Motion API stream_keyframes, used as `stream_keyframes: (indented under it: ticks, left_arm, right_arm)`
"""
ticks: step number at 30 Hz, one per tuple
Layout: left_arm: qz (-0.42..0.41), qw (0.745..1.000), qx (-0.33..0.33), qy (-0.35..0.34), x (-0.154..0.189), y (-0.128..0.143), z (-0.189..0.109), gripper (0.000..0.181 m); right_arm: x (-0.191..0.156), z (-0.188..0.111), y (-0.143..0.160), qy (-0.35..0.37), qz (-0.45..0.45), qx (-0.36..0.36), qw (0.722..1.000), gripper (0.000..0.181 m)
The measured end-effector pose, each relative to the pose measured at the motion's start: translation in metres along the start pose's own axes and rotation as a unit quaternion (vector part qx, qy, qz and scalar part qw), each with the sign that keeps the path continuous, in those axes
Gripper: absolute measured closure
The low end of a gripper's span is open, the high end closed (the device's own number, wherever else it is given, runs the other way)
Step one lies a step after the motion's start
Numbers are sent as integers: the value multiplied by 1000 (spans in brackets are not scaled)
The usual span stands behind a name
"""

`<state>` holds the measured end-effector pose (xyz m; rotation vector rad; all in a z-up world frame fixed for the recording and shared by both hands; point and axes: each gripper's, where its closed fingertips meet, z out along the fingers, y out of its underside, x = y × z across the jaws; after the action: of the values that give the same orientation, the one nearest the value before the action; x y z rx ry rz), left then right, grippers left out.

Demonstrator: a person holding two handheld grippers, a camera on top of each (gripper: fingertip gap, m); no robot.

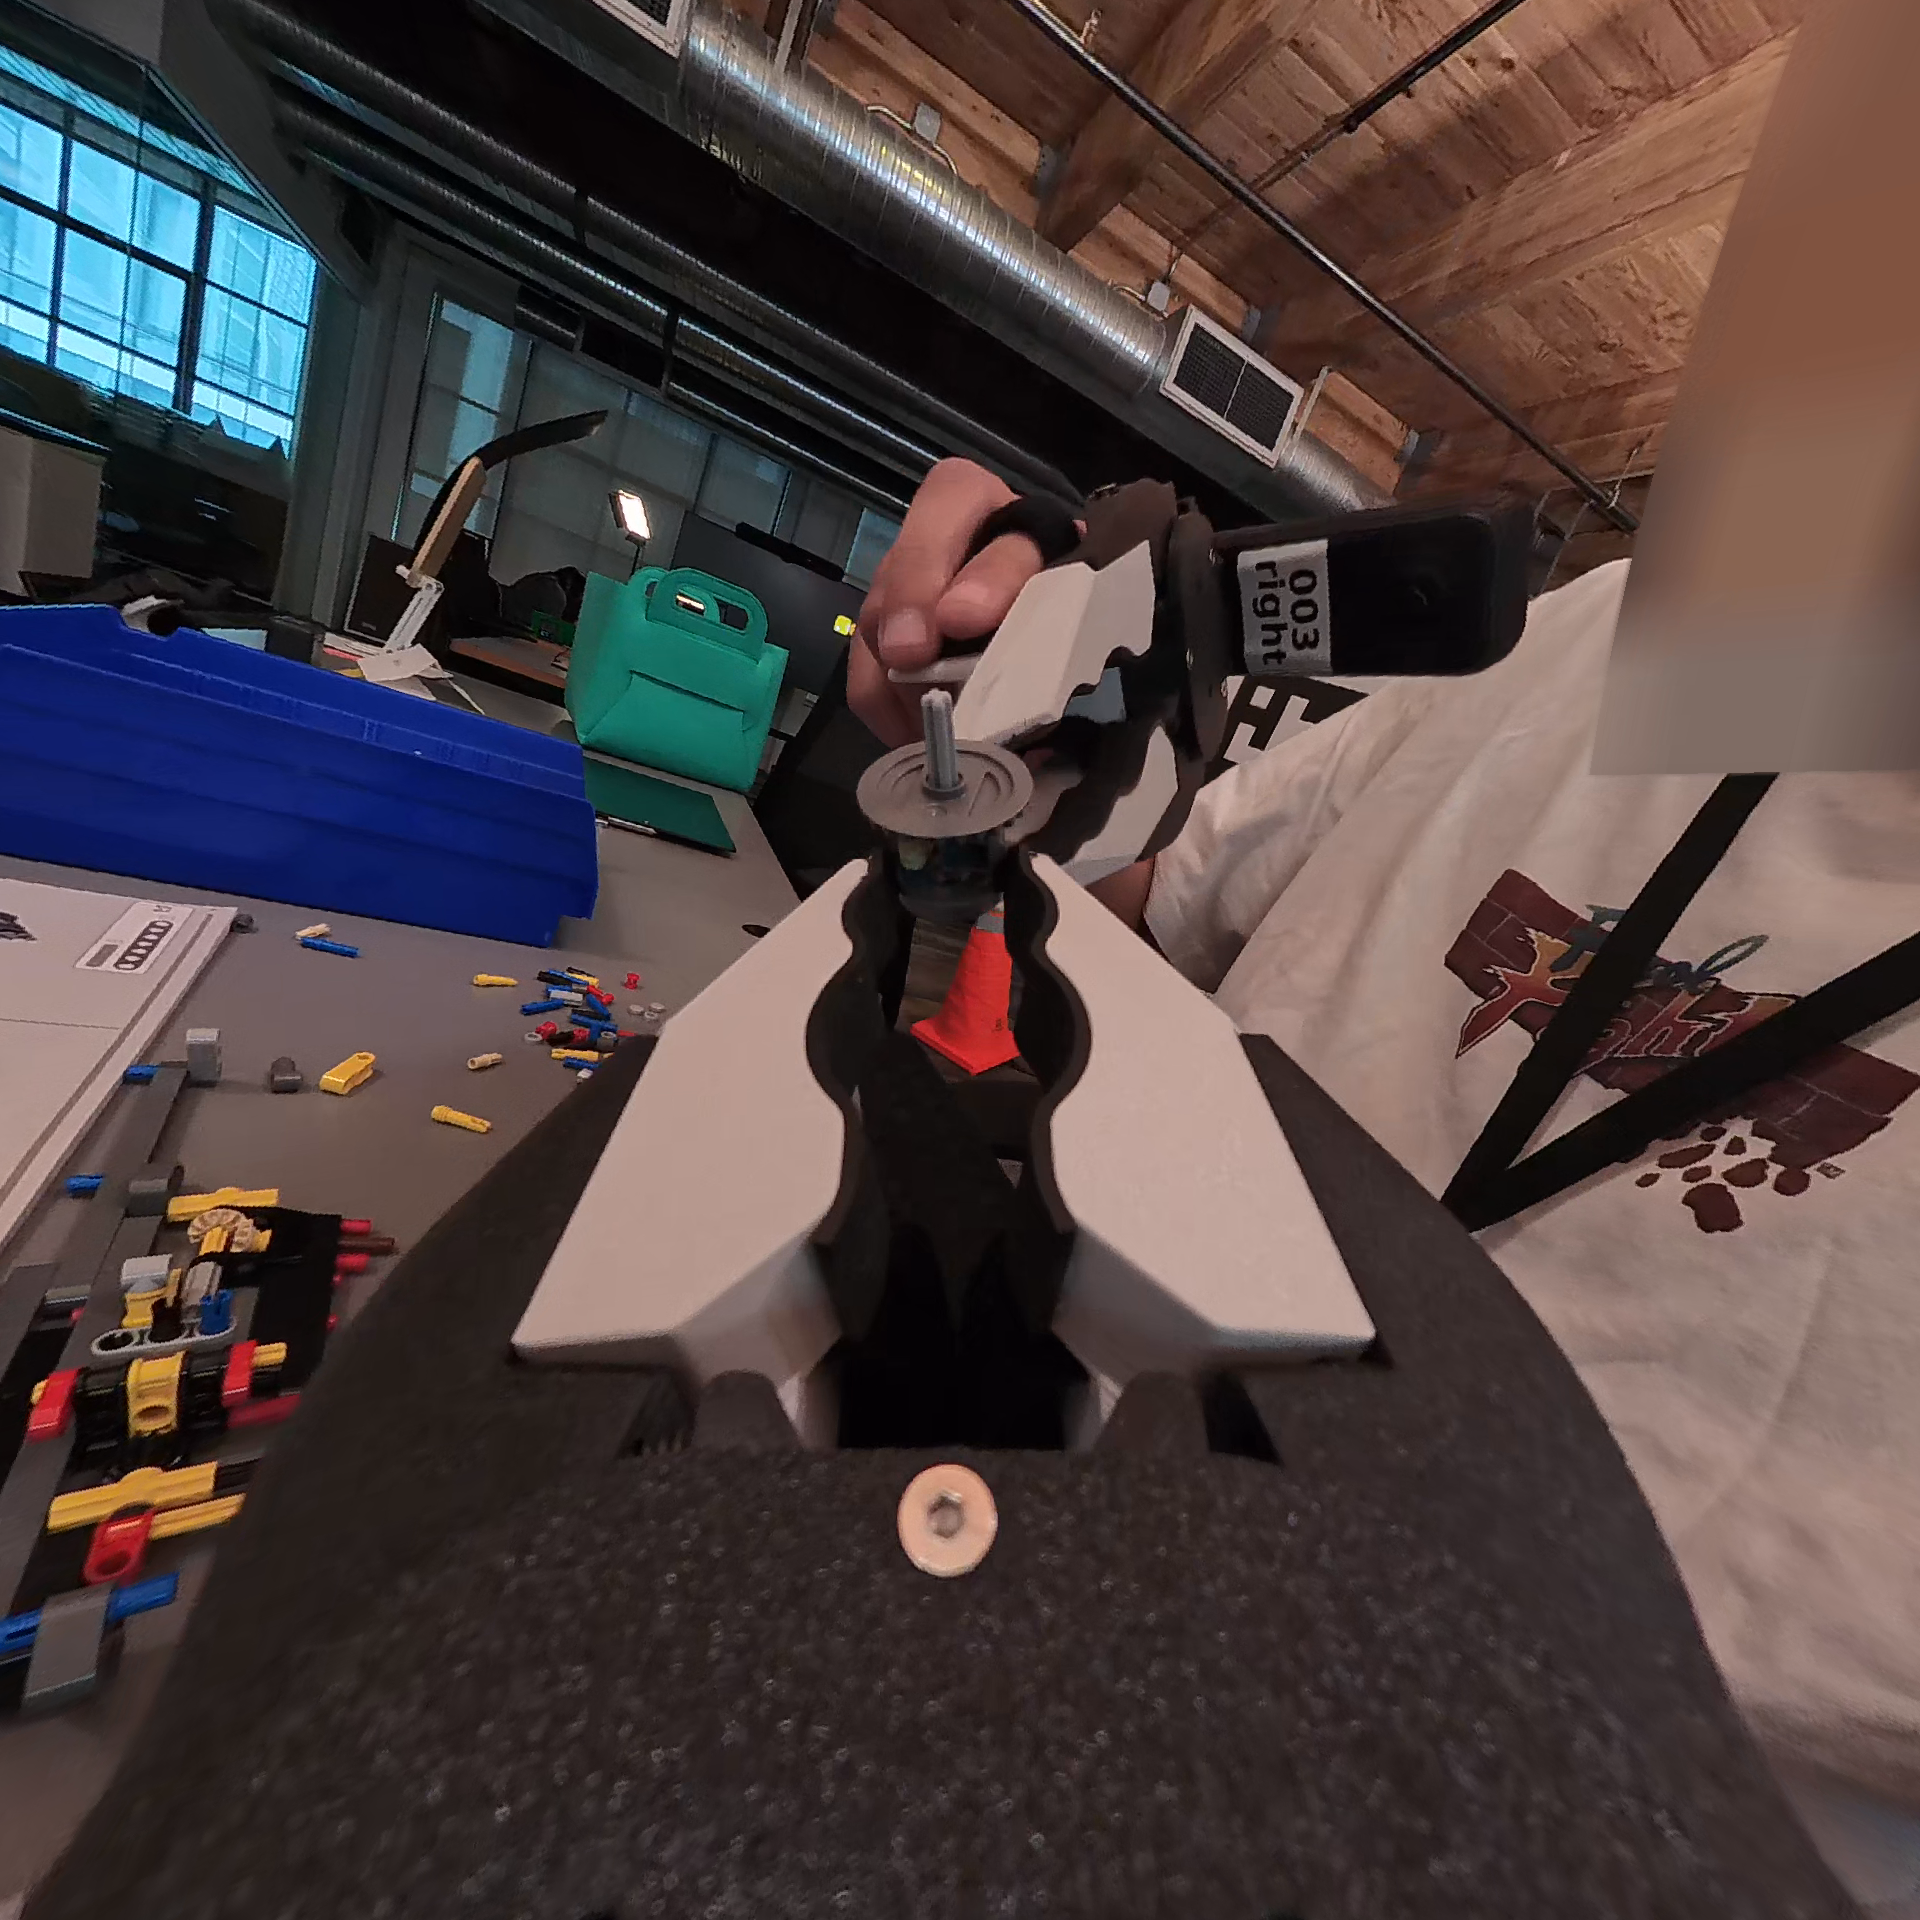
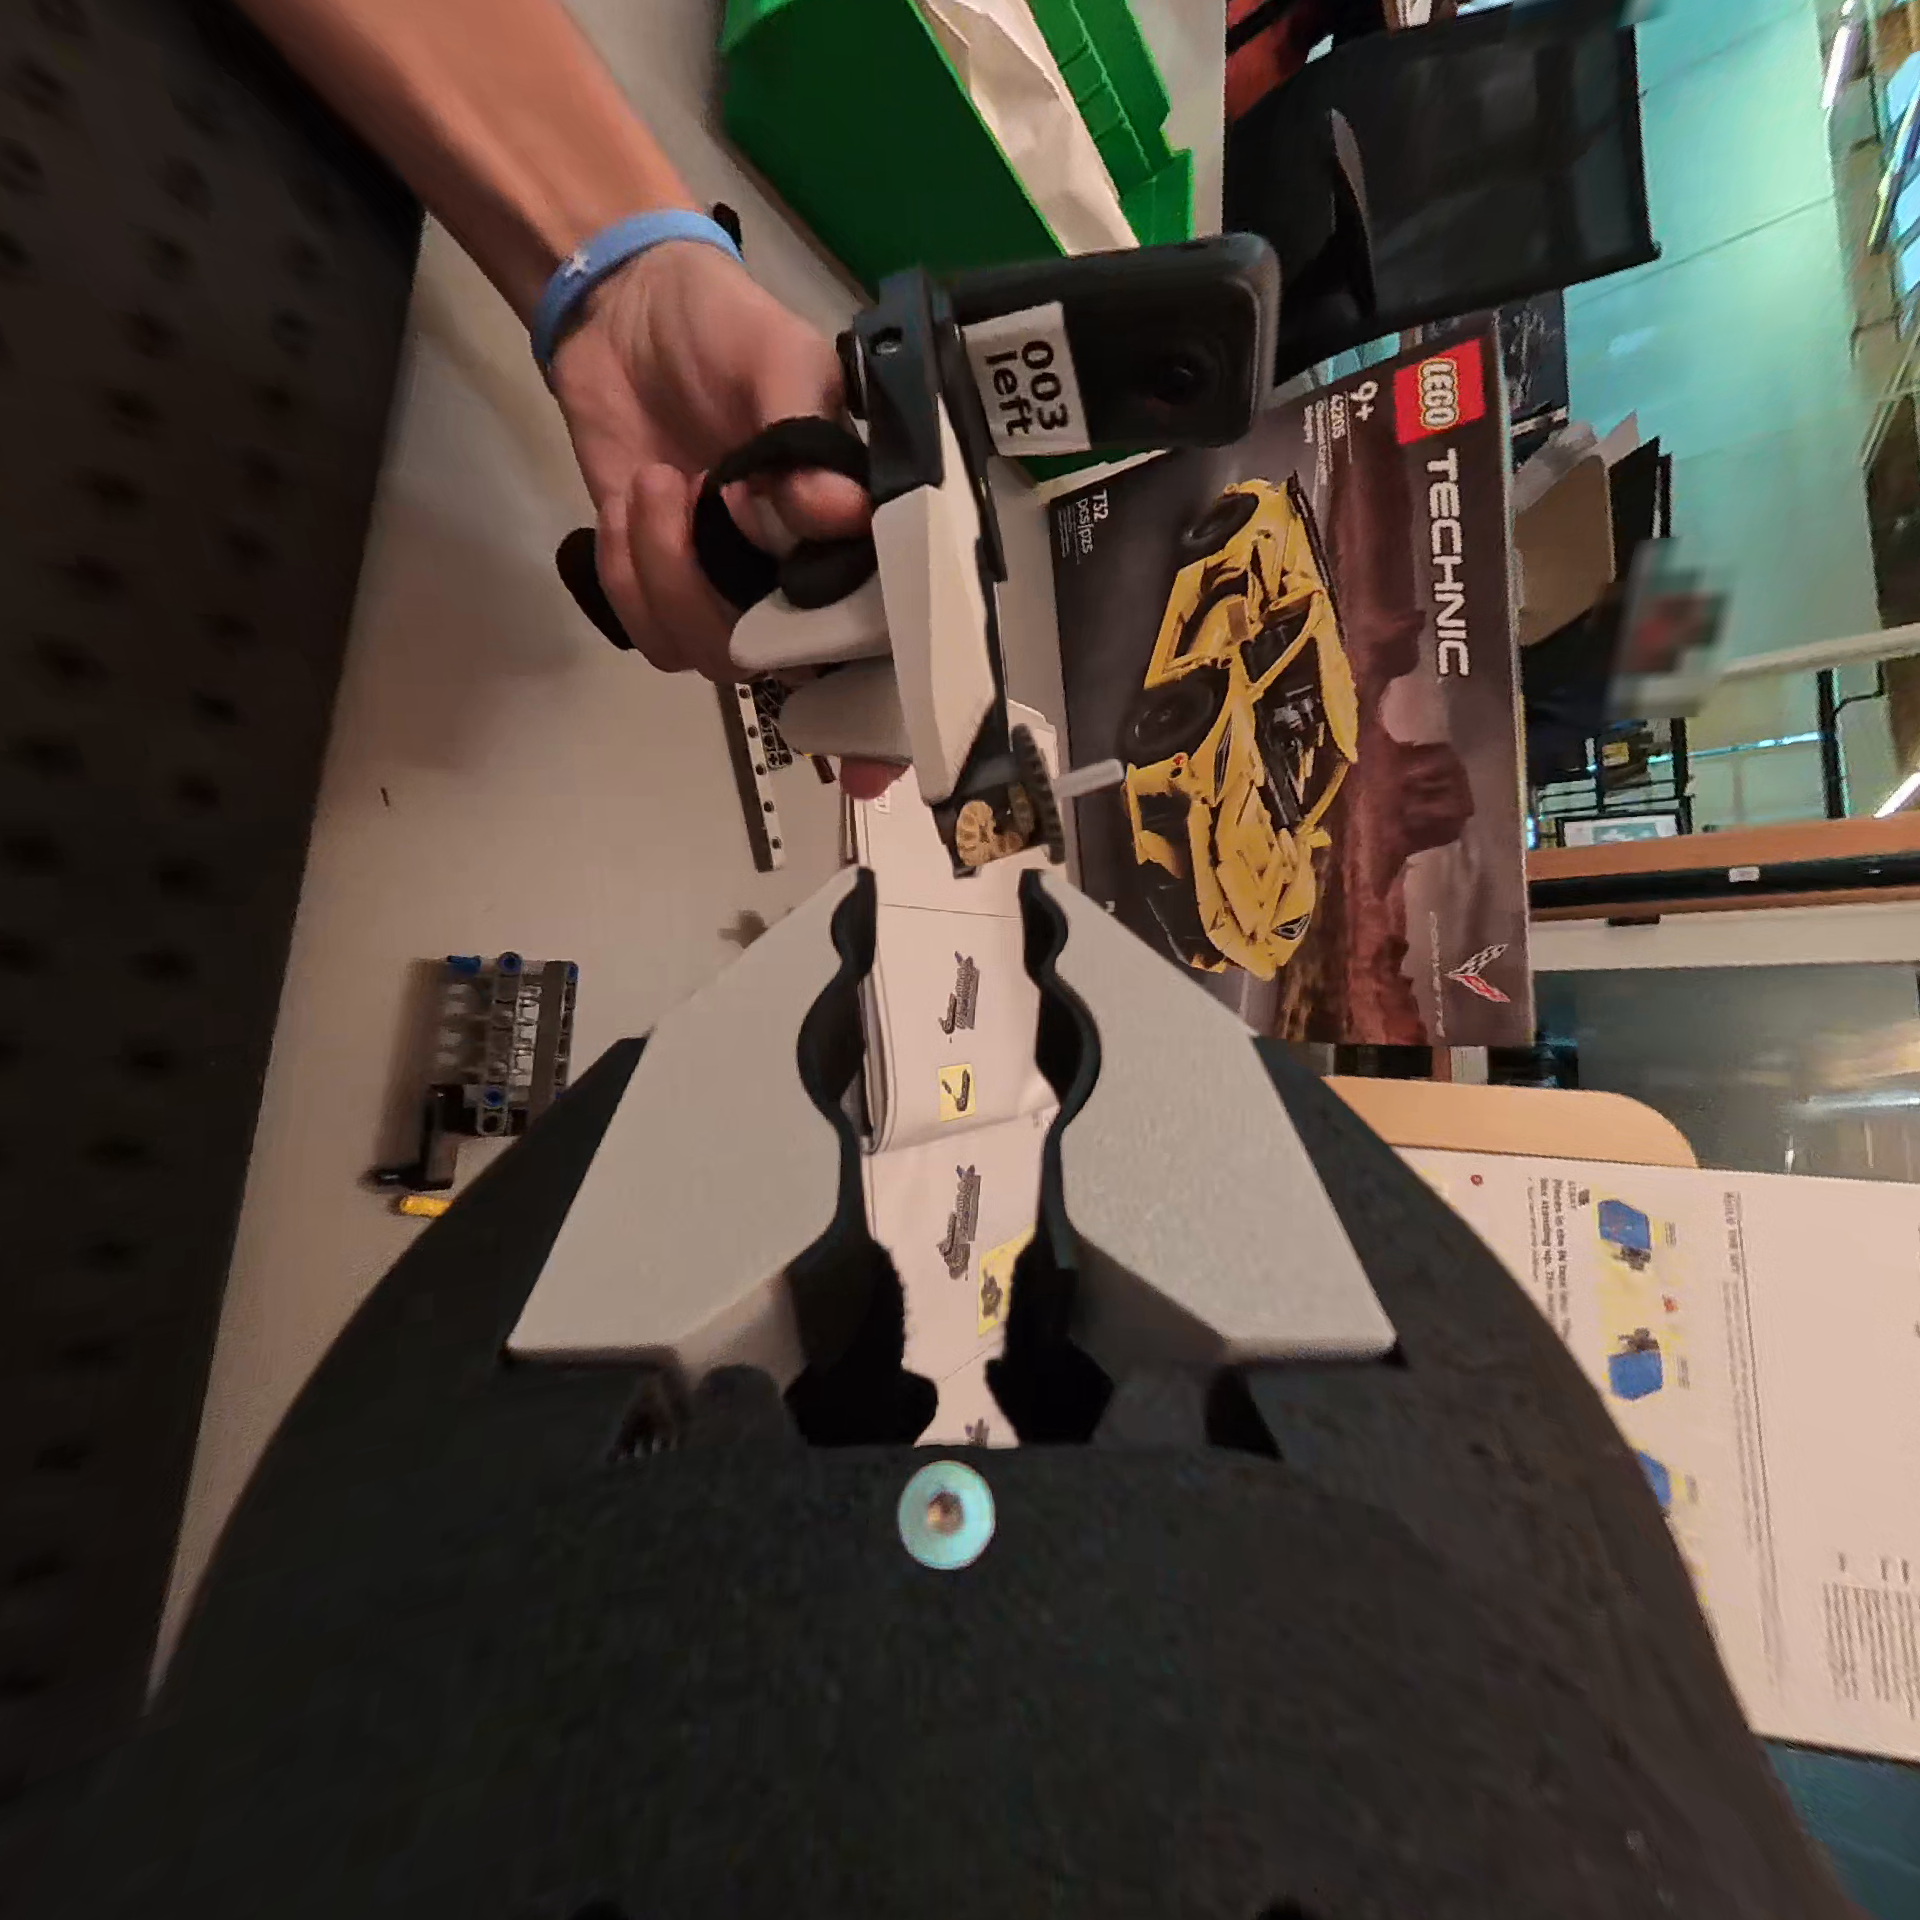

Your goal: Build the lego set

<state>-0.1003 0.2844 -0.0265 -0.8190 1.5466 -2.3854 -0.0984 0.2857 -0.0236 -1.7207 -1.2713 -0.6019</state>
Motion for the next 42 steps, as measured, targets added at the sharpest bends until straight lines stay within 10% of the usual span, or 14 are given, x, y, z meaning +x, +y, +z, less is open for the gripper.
stream_keyframes:
  ticks: [42]
  left_arm:
    - [-15, 999, -42, 19, 4, 13, 2, 163]
  right_arm:
    - [-11, 5, -3, -12, -105, 9, 994, 175]
